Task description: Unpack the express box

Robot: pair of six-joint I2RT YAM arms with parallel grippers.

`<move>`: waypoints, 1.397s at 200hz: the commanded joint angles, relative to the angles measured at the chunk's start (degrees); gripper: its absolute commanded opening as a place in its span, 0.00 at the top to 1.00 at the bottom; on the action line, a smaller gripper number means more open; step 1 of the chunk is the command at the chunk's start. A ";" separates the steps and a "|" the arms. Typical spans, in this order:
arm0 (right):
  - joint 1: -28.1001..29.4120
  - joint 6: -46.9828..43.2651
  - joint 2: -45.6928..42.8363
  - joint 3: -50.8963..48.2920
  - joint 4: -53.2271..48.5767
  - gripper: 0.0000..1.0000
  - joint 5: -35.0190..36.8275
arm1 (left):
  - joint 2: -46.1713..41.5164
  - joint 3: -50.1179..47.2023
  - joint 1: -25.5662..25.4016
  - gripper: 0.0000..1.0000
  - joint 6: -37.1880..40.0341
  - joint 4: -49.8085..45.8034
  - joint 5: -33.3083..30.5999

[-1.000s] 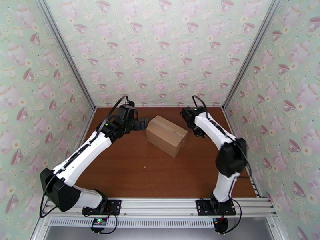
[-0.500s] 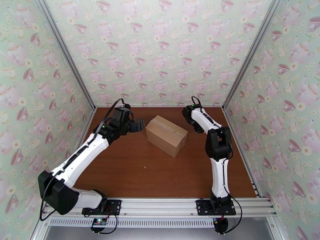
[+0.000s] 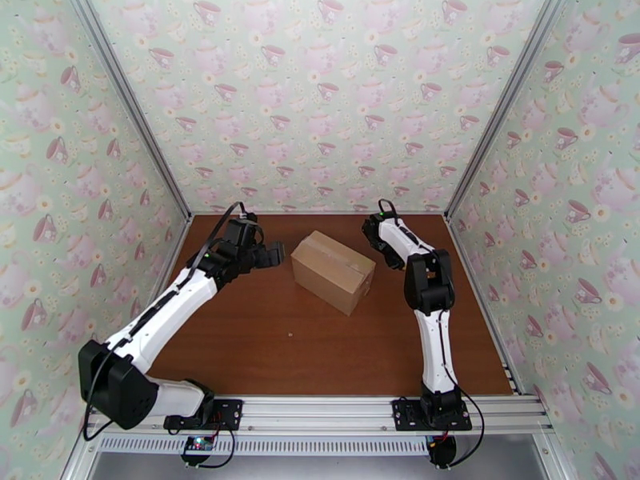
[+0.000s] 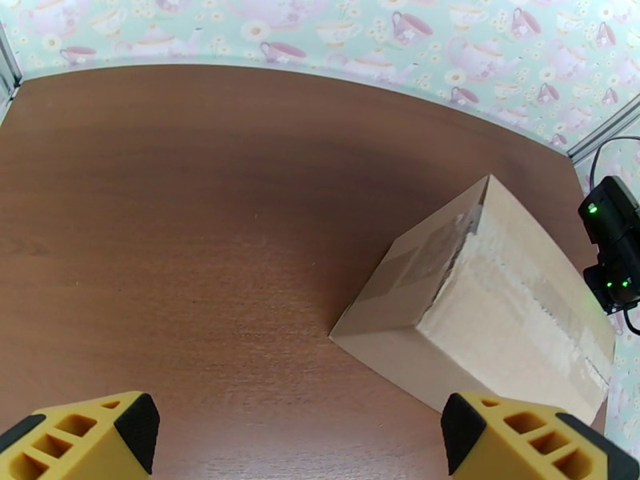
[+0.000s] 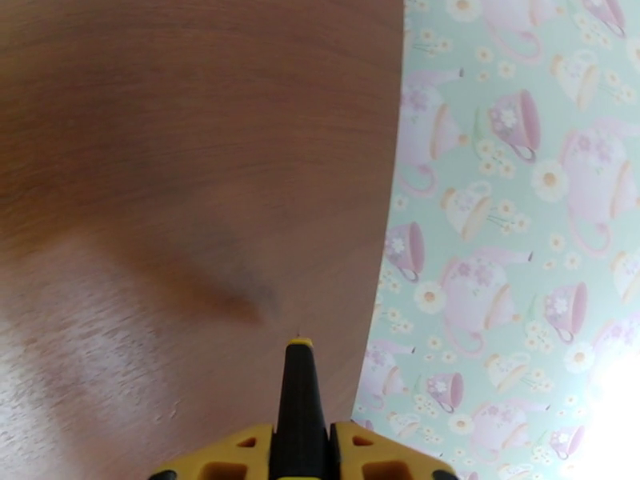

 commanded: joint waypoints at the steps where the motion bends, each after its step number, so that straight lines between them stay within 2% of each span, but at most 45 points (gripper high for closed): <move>1: 0.07 -1.18 -1.17 1.57 1.93 0.61 -4.79 | -2.20 -0.49 0.30 0.00 0.44 0.32 -0.52; 37: 0.13 -2.64 -5.14 2.15 4.08 0.55 -10.75 | -3.18 0.73 0.23 0.00 0.74 -2.69 -3.52; 60: 0.13 -3.56 -9.38 4.92 4.58 0.52 -17.32 | -3.68 3.48 -0.61 0.00 0.92 -6.37 -4.42; 80: 0.13 -4.29 -13.90 7.46 5.80 0.44 -23.92 | -4.89 2.68 -1.66 0.00 -0.65 -6.89 -2.38; 104: 0.13 -4.92 -19.05 7.50 9.74 0.44 -30.53 | -6.16 -1.72 -3.35 0.00 -3.94 -4.54 1.14; 128: 0.14 -6.06 -21.57 2.65 18.66 0.37 -36.83 | -4.42 -5.79 -5.24 0.00 -7.66 -0.75 5.23; 151: 0.13 -5.64 -20.45 -2.23 27.27 0.30 -40.34 | -1.50 -6.33 -6.54 0.00 -8.52 0.48 5.18; 168: 0.22 -3.84 -20.95 -8.04 34.78 0.30 -45.15 | 0.24 -5.42 -6.64 0.00 -8.40 0.53 5.24; 196: 0.46 -0.69 -24.71 -18.85 45.01 0.29 -49.12 | 2.23 -3.38 -6.81 0.00 -7.70 -0.01 4.89; 279: 5.49 3.72 -38.09 -37.98 51.81 0.34 -48.61 | 6.07 2.00 -6.79 0.00 -4.51 -2.45 2.71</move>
